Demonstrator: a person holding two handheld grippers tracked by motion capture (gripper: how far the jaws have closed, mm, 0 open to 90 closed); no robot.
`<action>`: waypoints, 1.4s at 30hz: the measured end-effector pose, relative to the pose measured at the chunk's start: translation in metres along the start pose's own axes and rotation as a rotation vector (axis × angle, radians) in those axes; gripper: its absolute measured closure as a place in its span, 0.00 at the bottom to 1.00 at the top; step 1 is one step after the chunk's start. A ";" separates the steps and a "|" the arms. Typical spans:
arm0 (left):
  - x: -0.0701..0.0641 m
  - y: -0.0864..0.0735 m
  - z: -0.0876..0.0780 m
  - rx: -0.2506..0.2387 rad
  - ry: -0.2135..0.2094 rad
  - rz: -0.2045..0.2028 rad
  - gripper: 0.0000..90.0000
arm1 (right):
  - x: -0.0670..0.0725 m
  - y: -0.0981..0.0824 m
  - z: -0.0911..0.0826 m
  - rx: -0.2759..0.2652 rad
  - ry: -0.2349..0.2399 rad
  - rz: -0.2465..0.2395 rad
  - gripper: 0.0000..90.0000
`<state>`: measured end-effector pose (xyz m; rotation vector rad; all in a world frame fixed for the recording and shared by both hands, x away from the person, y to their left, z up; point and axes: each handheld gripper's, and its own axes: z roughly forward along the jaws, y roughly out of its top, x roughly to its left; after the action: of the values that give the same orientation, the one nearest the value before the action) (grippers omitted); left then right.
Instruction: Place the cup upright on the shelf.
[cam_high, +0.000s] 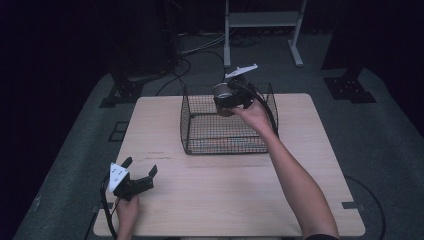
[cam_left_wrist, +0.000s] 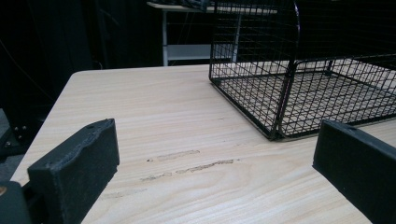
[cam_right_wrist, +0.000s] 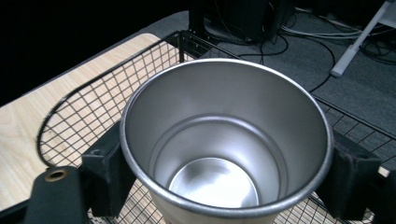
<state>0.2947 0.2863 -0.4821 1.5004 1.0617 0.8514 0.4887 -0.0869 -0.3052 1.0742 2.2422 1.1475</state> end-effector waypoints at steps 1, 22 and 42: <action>0.000 0.000 0.000 0.001 0.000 0.000 0.00 | -0.001 -0.001 0.002 0.001 0.002 0.006 0.20; 0.000 0.000 0.000 -0.001 0.001 -0.004 0.00 | -0.018 -0.012 0.035 0.084 -0.002 0.046 0.20; 0.000 0.000 0.000 -0.003 0.002 -0.003 0.00 | -0.029 -0.026 0.068 0.173 -0.030 0.089 0.20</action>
<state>0.2947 0.2862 -0.4822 1.4958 1.0633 0.8518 0.5380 -0.0848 -0.3657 1.2614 2.3245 0.9783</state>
